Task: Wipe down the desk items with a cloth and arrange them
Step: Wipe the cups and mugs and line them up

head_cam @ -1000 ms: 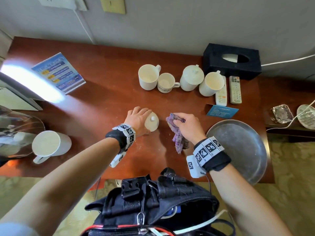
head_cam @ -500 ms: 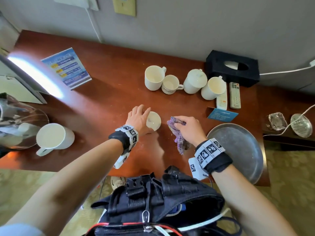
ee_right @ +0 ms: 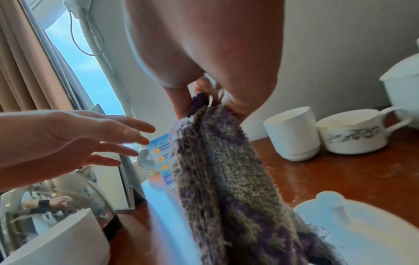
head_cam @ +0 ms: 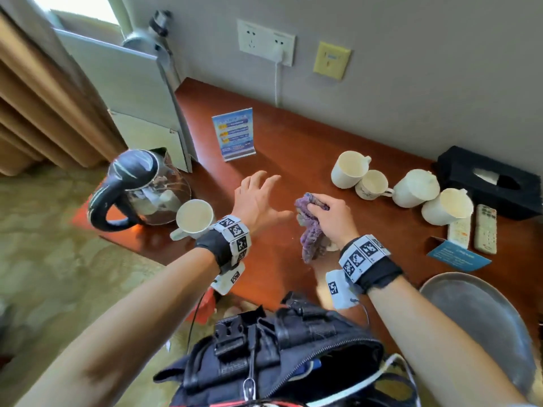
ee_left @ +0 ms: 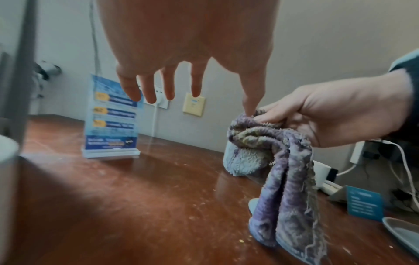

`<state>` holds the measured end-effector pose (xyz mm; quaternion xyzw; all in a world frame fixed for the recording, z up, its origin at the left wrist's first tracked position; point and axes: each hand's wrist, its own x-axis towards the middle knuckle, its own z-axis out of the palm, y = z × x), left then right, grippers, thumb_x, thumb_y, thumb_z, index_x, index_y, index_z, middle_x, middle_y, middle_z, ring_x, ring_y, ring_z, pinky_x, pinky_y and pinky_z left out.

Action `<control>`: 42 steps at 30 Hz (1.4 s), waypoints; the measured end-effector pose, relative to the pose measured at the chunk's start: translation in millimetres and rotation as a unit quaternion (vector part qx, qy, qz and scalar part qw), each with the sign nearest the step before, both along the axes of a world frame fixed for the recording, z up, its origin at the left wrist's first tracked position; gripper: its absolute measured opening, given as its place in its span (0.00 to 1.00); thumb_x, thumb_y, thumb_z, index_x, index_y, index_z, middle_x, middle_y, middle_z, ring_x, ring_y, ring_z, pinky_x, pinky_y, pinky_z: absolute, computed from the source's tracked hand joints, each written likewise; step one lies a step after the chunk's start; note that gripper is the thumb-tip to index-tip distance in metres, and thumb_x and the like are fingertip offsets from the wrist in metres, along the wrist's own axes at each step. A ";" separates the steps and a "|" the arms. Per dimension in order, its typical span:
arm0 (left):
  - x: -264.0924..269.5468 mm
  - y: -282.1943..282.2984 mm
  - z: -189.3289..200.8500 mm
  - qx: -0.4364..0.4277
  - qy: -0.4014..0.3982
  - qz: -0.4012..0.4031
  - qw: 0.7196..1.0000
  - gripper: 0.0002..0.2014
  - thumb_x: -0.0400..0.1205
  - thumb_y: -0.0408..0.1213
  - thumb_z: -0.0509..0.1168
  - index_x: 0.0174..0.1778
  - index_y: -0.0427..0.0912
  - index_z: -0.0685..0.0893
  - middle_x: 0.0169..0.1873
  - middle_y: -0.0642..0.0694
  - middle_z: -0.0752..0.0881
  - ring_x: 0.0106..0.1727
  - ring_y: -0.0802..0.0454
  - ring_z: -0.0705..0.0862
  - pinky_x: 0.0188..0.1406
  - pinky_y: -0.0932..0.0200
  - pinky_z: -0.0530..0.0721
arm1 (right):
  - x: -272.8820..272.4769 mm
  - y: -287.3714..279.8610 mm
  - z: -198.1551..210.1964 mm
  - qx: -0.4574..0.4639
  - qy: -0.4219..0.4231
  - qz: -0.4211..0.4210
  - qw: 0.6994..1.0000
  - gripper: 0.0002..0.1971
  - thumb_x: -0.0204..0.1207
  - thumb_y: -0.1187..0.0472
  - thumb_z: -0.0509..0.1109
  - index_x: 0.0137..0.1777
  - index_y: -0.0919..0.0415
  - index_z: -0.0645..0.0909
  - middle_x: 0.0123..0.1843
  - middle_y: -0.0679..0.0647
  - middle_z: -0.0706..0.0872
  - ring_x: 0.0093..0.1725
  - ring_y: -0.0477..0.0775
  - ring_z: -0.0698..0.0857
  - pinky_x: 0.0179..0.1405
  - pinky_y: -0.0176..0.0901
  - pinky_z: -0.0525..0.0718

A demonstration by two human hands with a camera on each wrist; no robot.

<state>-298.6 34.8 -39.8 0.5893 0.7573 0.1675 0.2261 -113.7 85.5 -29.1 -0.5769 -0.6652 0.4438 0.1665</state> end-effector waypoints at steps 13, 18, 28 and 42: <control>-93.9 -69.4 -8.8 -0.074 0.068 0.120 0.988 0.45 0.72 0.64 0.73 0.84 0.53 0.65 0.83 0.43 0.64 0.82 0.39 0.62 0.80 0.39 0.61 | -82.5 -2.7 -32.6 -0.036 0.064 0.023 0.997 0.17 0.68 0.52 0.71 0.57 0.49 0.89 0.52 0.43 0.92 0.57 0.52 0.89 0.66 0.57 0.84; -104.5 -78.3 -18.7 -0.130 0.064 0.138 0.980 0.48 0.71 0.61 0.75 0.85 0.53 0.62 0.82 0.42 0.63 0.81 0.38 0.63 0.78 0.39 0.63 | -94.2 -10.2 -33.3 -0.045 0.072 0.035 0.996 0.11 0.67 0.51 0.69 0.48 0.39 0.88 0.45 0.43 0.93 0.53 0.57 0.90 0.61 0.59 0.86; -102.0 -69.4 -22.8 -0.172 0.078 0.112 0.976 0.45 0.73 0.52 0.77 0.82 0.45 0.64 0.71 0.38 0.68 0.71 0.34 0.70 0.69 0.40 0.77 | -76.4 -24.4 -36.1 -0.057 0.070 0.011 0.996 0.11 0.78 0.64 0.70 0.45 0.44 0.87 0.44 0.43 0.91 0.52 0.56 0.90 0.50 0.39 0.86; -25.2 -34.6 -16.4 -0.149 0.046 -0.051 0.987 0.43 0.73 0.53 0.76 0.81 0.48 0.65 0.69 0.42 0.70 0.69 0.39 0.72 0.63 0.44 0.80 | -11.7 -38.0 -41.4 -0.043 0.088 -0.126 0.987 0.14 0.80 0.65 0.70 0.64 0.58 0.87 0.55 0.49 0.90 0.58 0.52 0.87 0.68 0.49 0.81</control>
